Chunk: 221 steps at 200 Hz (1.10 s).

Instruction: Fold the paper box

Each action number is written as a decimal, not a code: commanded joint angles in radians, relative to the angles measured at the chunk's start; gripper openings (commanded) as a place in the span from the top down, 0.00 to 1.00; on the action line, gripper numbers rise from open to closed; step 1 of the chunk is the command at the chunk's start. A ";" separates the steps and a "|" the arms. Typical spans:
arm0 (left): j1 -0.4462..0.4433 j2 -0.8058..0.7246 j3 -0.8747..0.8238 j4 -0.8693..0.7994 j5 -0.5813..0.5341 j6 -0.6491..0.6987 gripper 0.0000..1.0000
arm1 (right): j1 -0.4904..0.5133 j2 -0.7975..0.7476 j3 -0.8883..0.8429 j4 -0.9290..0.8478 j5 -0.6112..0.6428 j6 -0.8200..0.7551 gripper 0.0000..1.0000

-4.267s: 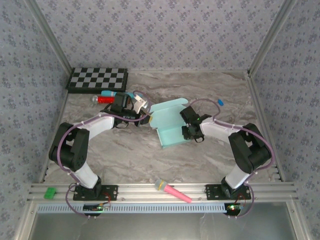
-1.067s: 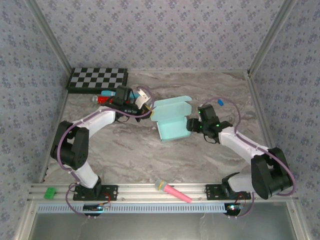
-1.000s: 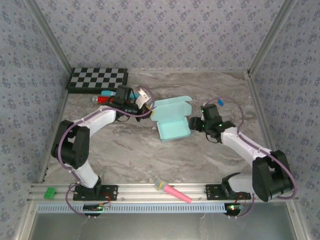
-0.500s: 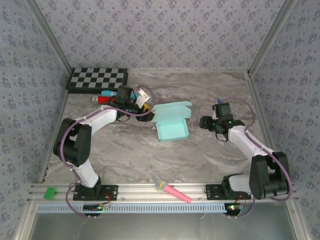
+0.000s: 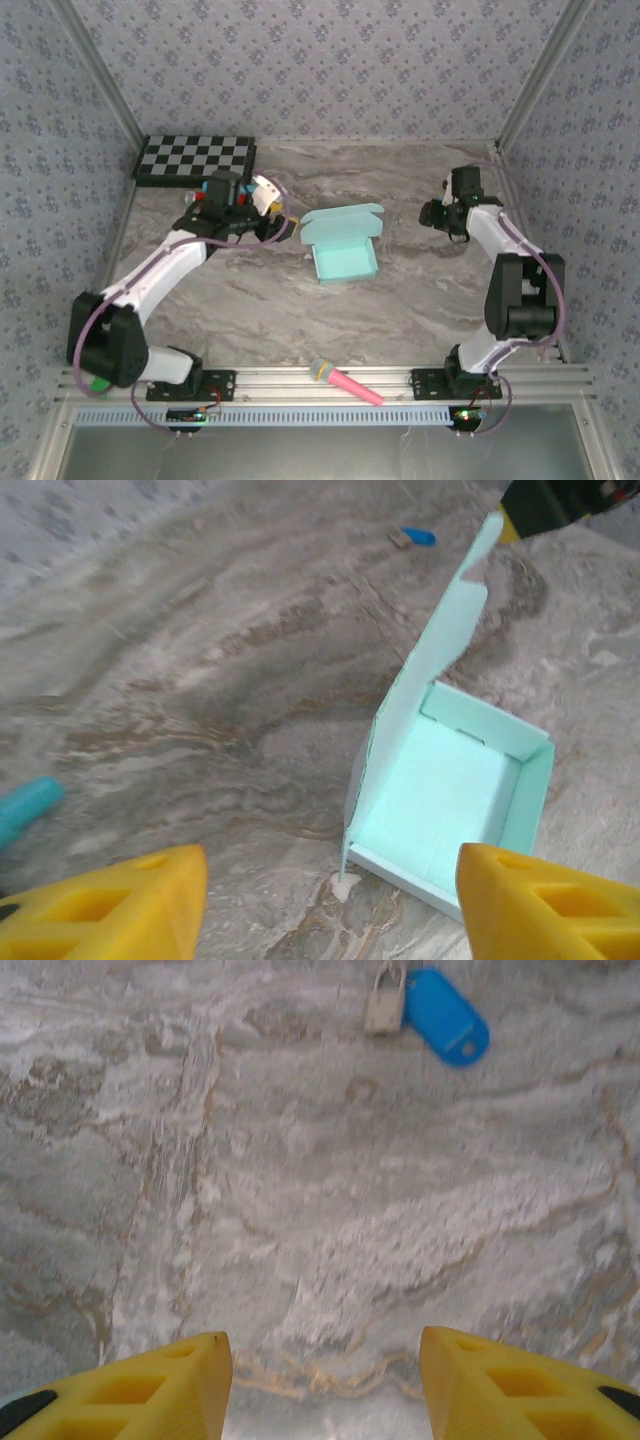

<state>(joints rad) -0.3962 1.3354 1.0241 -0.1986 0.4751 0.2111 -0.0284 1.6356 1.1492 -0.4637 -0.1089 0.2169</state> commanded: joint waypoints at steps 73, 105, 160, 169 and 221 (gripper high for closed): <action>0.186 -0.154 0.031 -0.308 -0.290 -0.283 0.27 | -0.040 0.471 0.583 -0.304 0.104 -0.170 0.56; 0.229 -0.151 -0.002 -0.270 -0.249 -0.325 0.27 | -0.041 0.597 0.754 -0.385 0.093 -0.191 0.57; 0.252 -0.141 0.008 -0.292 -0.228 -0.309 0.27 | -0.029 0.704 0.896 -0.471 0.109 -0.176 0.57; 0.252 -0.141 0.011 -0.300 -0.231 -0.323 0.27 | -0.027 0.718 0.917 -0.492 0.110 -0.173 0.58; 0.251 -0.122 0.035 -0.319 -0.203 -0.327 0.27 | -0.015 0.762 0.952 -0.525 0.107 -0.138 0.61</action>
<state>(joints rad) -0.1505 1.2007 1.0313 -0.4908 0.2436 -0.0994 -0.0525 2.3592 2.0636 -0.9249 -0.0135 0.0578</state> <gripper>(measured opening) 0.728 0.391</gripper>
